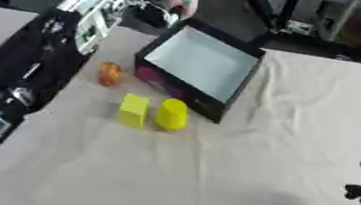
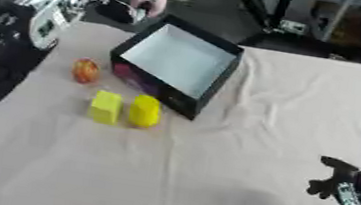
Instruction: Pick up objects on the table and place them in the box.
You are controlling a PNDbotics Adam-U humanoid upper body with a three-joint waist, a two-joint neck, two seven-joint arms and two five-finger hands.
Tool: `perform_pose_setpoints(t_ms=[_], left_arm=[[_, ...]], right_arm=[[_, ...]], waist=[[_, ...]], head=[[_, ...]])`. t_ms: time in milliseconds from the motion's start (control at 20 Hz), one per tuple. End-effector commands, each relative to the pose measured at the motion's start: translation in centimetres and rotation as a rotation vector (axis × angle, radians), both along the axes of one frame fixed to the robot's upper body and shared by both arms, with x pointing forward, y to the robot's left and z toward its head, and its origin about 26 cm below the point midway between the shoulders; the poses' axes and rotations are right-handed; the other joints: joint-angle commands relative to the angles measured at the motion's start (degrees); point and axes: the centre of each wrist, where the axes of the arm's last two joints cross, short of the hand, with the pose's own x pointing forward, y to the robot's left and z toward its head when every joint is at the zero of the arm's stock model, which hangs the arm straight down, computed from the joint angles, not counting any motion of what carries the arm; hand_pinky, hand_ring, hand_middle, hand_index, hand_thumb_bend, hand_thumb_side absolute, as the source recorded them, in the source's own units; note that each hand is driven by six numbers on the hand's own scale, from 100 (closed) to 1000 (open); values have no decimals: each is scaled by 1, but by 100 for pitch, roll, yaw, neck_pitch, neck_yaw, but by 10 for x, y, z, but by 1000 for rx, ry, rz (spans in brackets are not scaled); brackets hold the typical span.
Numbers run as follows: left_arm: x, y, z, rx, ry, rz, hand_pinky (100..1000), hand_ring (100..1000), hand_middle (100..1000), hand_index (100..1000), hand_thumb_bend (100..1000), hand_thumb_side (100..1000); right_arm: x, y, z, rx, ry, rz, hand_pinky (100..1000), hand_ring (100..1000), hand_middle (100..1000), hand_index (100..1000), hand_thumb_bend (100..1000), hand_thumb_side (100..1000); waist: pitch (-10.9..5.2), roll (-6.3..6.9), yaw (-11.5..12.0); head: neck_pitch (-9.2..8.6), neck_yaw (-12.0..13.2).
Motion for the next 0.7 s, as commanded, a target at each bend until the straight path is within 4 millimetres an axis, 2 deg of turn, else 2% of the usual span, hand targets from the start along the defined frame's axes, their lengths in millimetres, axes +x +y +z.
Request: perform_pose_setpoints(t_ms=[50, 150, 400, 450, 500, 550, 600, 650, 700], left_arm=[[4, -24, -7, -7, -11, 25, 588, 417, 438, 595, 196, 340], [7, -31, -19, 6, -9, 41, 588, 417, 438, 595, 196, 340], [14, -29, -39, 53, -36, 51, 588, 417, 438, 595, 196, 340], [15, -23, -46, 58, -31, 75, 641, 560, 611, 835, 458, 714], [16, -19, -52, 56, -26, 105, 642, 563, 614, 838, 470, 726], [18, -16, -56, 49, -25, 135, 666, 601, 666, 881, 589, 829], [19, -16, -59, 45, -30, 161, 666, 601, 666, 881, 589, 829], [19, -16, -60, 46, -44, 184, 687, 634, 710, 902, 674, 889], [19, -18, -62, 52, -59, 202, 697, 649, 726, 906, 699, 902]], right_arm=[[2, 1, 6, -1, -22, 18, 686, 489, 327, 758, 100, 747], [3, 1, 6, 0, -22, 18, 686, 489, 327, 758, 100, 747], [2, 1, 6, 2, -21, 18, 686, 489, 327, 758, 100, 747], [3, 1, 6, 4, -24, 20, 686, 489, 327, 757, 100, 746], [4, 2, 6, 6, -24, 22, 686, 489, 327, 757, 100, 747], [4, 2, 6, 7, -24, 25, 686, 490, 327, 757, 100, 746], [4, 2, 6, 8, -24, 27, 686, 490, 327, 757, 100, 746], [4, 2, 6, 8, -24, 29, 686, 490, 327, 757, 100, 744], [4, 2, 6, 8, -24, 30, 686, 490, 326, 757, 100, 744]], waist=[[-52, -85, -17], [-53, -88, -16], [-54, -95, -12], [-50, -100, -24], [-50, -101, -38], [-51, -102, -46], [-51, -101, -52], [-53, -104, -51], [-53, -106, -50]], head=[[-11, 36], [-11, 34], [-11, 32], [-11, 25], [-11, 30], [-11, 38], [-11, 44], [-11, 47], [-11, 48]])
